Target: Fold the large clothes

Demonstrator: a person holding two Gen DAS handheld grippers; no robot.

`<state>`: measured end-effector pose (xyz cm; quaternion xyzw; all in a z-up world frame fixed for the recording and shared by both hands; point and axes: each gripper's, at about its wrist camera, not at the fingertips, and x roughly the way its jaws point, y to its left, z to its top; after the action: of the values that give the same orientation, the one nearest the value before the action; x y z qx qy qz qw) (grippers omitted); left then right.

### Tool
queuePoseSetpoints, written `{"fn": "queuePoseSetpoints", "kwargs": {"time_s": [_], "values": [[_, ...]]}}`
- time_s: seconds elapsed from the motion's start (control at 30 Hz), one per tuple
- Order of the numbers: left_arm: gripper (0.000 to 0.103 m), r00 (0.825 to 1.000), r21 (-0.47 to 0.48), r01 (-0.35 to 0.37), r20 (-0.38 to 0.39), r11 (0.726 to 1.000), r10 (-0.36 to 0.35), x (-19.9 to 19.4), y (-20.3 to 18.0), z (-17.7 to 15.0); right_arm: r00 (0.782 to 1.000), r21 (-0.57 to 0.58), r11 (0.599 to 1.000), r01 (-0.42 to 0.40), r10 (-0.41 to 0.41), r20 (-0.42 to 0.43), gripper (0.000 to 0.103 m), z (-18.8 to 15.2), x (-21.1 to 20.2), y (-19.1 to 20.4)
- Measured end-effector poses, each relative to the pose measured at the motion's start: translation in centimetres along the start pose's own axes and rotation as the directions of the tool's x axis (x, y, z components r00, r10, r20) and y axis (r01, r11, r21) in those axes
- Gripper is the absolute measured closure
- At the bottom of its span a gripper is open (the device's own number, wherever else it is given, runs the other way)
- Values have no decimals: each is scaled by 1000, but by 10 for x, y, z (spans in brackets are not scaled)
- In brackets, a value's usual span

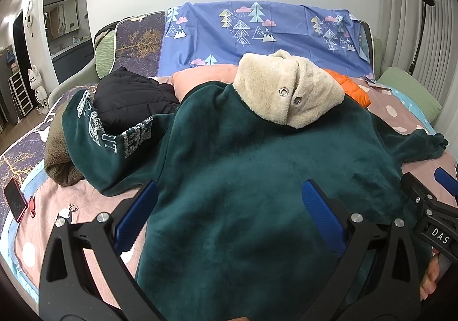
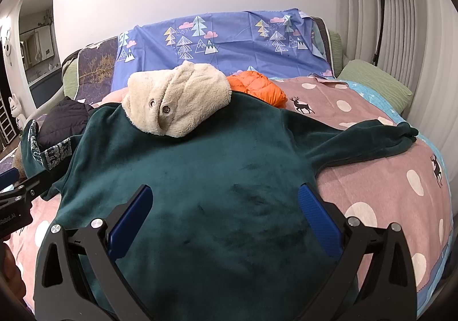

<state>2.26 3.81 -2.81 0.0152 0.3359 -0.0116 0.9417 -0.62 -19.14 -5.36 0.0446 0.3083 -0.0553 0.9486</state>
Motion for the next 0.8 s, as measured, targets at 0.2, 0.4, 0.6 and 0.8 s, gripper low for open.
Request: {"fn": "queuePoseSetpoints", "kwargs": {"time_s": [0.2, 0.4, 0.6, 0.8], "values": [[2, 1000, 9, -3, -18, 1000, 3, 10, 0, -1, 1000, 2, 1000, 2, -2, -20, 1, 1, 9, -1], [2, 999, -14, 37, -37, 999, -37, 25, 9, 2, 999, -14, 1000, 2, -2, -40, 1, 6, 19, -1], [4, 995, 30, 95, 4, 995, -95, 57, 17, 48, 993, -59, 991, -118, 116, -32, 1, 63, 60, -11], [12, 981, 46, 194, -38, 980, -193, 130, 23, 142, 959, 37, 965, -258, 261, -111, 1, 161, 154, -35]]}}
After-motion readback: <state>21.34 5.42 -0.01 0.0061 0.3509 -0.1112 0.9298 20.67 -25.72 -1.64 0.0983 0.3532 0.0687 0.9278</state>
